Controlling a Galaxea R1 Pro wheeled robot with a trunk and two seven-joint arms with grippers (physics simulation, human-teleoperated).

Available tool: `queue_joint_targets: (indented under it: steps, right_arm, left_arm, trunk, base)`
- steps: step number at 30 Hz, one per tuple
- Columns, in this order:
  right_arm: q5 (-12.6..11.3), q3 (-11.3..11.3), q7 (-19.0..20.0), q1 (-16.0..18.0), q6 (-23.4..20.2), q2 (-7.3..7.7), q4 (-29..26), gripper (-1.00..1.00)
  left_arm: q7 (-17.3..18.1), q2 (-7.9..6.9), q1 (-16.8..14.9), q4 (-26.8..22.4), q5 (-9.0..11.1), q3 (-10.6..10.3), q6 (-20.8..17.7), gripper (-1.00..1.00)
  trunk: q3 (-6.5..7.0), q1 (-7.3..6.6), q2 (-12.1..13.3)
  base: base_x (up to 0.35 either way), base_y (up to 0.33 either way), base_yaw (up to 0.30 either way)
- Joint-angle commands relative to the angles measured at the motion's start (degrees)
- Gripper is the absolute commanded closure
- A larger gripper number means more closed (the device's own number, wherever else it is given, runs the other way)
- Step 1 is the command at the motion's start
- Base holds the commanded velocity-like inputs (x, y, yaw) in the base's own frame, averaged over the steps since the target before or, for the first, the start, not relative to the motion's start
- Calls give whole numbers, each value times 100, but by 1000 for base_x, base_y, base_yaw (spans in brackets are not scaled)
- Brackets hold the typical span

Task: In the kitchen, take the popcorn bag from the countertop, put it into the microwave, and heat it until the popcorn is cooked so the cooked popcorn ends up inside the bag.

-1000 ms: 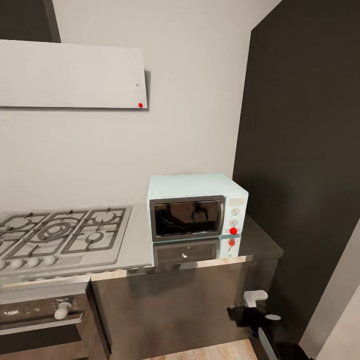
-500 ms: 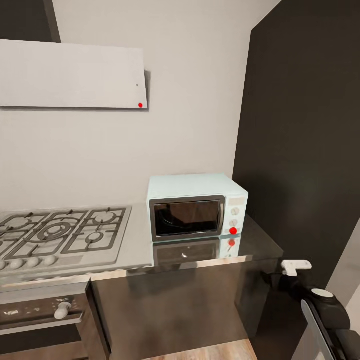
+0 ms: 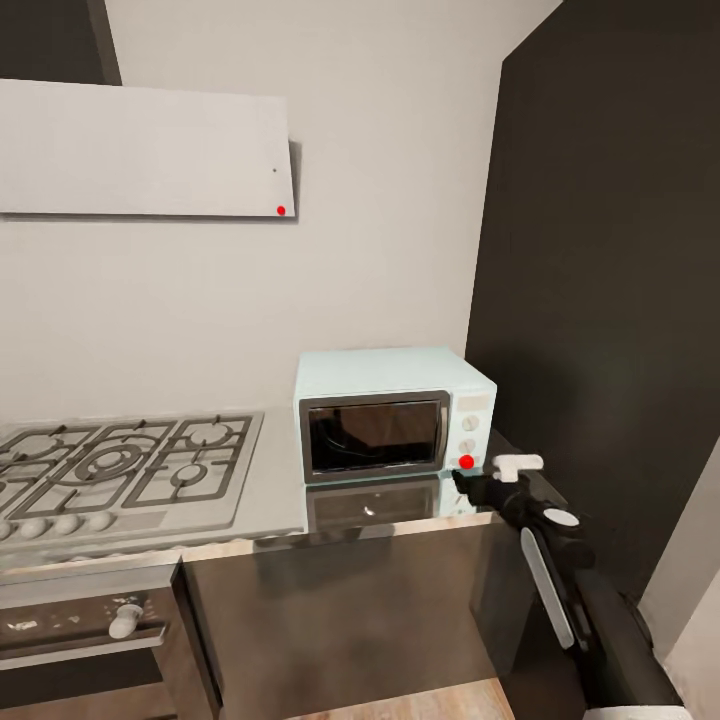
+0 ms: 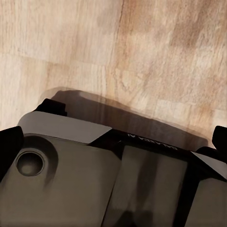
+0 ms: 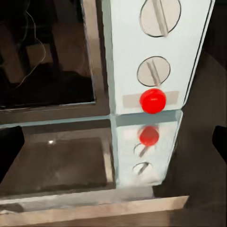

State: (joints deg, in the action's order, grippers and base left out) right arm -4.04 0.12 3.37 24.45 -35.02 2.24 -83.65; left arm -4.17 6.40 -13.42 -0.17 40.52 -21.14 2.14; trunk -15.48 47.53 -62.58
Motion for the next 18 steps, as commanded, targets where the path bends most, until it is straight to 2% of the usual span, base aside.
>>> queue_joint_targets:
  steps: [1,2,7,18]
  right_arm:
    - [-35,66,-12,6,160,-19,84,-100]
    - [-27,100,-16,6,335,-37,139,-100]
    - [-16,33,-7,7,673,-21,189,-100]
    - [-61,6,16,7,677,56,437,-100]
  left_arm:
    - [-22,0,-3,-1,40,-48,14,-100]
    - [-22,0,-3,-1,42,-48,14,-100]
    - [-22,-6,-3,-1,46,-48,14,-100]
    - [-22,-12,-2,-1,52,-48,14,-100]
  trunk:
    - [-7,0,-5]
    - [-7,0,-5]
    - [-7,0,-5]
    - [-7,0,-5]
  base:
    - [0,0,0]
    - [0,0,0]
    - [0,0,0]
    - [0,0,0]
